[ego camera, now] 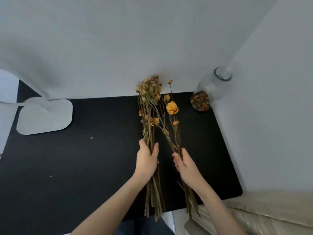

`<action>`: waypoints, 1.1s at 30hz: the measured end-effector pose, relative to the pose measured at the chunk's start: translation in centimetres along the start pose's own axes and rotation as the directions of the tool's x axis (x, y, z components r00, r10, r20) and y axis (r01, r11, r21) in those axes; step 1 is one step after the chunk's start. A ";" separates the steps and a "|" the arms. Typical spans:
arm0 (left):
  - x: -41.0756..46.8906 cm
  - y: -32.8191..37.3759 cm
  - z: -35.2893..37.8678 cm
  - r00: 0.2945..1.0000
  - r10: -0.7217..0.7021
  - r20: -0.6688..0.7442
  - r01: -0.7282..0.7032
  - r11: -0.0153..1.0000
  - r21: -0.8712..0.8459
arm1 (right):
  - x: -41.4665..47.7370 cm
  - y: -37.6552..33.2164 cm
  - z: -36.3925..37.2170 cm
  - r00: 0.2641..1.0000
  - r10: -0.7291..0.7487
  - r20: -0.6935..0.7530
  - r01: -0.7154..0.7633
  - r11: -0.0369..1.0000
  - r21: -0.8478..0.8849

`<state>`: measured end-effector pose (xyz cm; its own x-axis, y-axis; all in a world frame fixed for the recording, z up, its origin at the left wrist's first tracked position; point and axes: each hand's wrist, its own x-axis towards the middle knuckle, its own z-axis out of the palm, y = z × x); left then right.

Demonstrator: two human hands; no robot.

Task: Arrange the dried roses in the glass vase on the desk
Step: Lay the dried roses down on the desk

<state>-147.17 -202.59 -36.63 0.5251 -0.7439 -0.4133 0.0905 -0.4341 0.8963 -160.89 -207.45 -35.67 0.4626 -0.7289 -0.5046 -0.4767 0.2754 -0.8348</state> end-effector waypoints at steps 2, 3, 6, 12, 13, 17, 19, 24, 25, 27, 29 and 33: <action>0.7 -0.6 1.7 1.000 0.023 -0.019 -0.022 0.999 0.035 | 0.8 0.7 0.0 1.000 0.015 0.015 -0.015 1.000 0.013; 1.0 -0.9 2.3 0.999 0.031 -0.020 -0.030 0.997 0.066 | 1.1 1.2 0.0 0.999 0.029 0.016 -0.030 0.999 0.018; 1.5 -2.1 3.4 0.999 0.050 0.005 -0.050 0.984 0.172 | 2.0 2.7 -0.1 0.996 0.085 0.006 -0.085 0.996 -0.012; 2.0 -4.7 2.8 0.988 0.122 0.091 -0.151 0.845 0.513 | 2.7 4.5 -0.1 0.998 0.068 -0.011 -0.068 0.983 -0.170; 2.1 -5.1 2.4 0.987 0.138 0.088 -0.164 0.819 0.549 | 2.7 4.7 -0.1 0.999 0.046 -0.013 -0.048 0.976 -0.212; 2.0 -6.1 0.2 0.983 0.169 0.067 -0.177 0.815 0.551 | 2.6 4.9 -0.3 0.998 -0.039 -0.049 0.022 0.947 -0.320; 2.1 -6.5 -1.2 0.977 0.206 0.056 -0.202 0.816 0.542 | 2.5 5.0 -0.7 0.996 -0.055 -0.077 0.027 0.943 -0.332; 2.6 -6.9 -4.8 0.932 0.351 0.087 -0.352 0.824 0.444 | 3.2 5.7 -2.3 0.986 -0.070 -0.154 0.021 0.954 -0.298; 2.9 -6.8 -5.3 0.911 0.401 0.098 -0.404 0.817 0.411 | 3.5 5.8 -2.7 0.982 -0.082 -0.172 0.029 0.956 -0.291; 3.7 -6.1 -5.9 0.856 0.502 0.123 -0.510 0.782 0.359 | 4.3 6.0 -3.9 0.963 -0.127 -0.237 0.051 0.952 -0.303; 4.7 -4.9 -5.8 0.791 0.591 0.160 -0.608 0.728 0.317 | 5.1 6.0 -5.2 0.925 -0.205 -0.318 0.093 0.938 -0.334; 6.9 -1.5 -3.7 0.676 0.698 0.234 -0.736 0.656 0.169 | 6.9 5.2 -7.8 0.811 -0.400 -0.426 0.229 0.888 -0.398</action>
<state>-140.52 -205.18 -40.19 0.2204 -0.9252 0.3088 -0.4695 0.1769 0.8650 -166.07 -215.94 -41.77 0.2479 -0.9686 0.0184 -0.6147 -0.1720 -0.7698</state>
